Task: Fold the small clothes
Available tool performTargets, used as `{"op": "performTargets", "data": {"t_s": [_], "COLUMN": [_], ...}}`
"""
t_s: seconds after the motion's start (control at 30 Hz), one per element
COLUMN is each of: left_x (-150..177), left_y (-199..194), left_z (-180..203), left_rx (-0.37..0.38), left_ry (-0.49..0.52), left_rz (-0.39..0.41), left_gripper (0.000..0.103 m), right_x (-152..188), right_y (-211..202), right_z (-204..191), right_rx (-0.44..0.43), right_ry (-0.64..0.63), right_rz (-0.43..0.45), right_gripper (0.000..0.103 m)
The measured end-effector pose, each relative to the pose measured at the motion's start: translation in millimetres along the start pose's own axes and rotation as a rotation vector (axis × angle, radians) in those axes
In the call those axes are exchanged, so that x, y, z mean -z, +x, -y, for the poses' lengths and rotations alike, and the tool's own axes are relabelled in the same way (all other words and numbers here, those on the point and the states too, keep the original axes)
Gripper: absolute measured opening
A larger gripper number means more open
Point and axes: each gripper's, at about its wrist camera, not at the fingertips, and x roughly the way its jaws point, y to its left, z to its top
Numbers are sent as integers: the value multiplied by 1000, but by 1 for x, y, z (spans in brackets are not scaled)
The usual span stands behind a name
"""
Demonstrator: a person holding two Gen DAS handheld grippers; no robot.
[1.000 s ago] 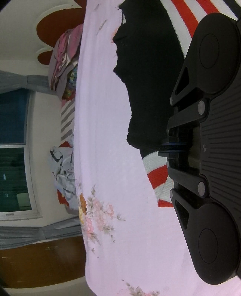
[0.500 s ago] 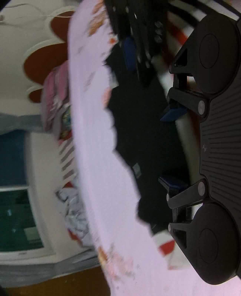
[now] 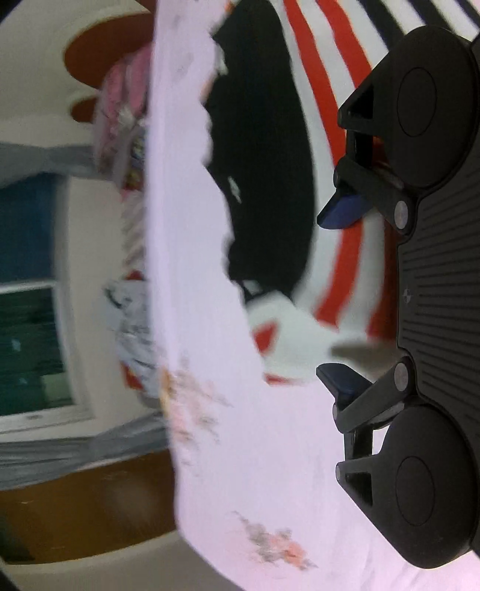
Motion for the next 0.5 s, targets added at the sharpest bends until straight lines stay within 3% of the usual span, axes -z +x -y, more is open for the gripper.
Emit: {"op": "performTargets", "data": {"t_s": [0.1, 0.23, 0.37, 0.47, 0.5], "left_x": [3, 18, 30, 37, 40], "left_y": [-16, -21, -28, -35, -36], "left_z": [36, 76, 78, 55, 43], "left_rx": [102, 215, 210, 177, 166], "left_ry": [65, 115, 130, 125, 117], "left_rz": [20, -39, -50, -57, -60], "left_gripper": [80, 80, 80, 80, 80], "right_x": [4, 21, 30, 36, 40], "right_y": [-5, -2, -11, -19, -23], "right_z": [-42, -80, -81, -58, -41], "right_rx": [-91, -157, -150, -76, -58], "right_ry": [-66, -114, -143, -127, -88], "right_rz": [-20, -69, -70, -94, -106], "right_gripper": [38, 38, 38, 39, 44]}}
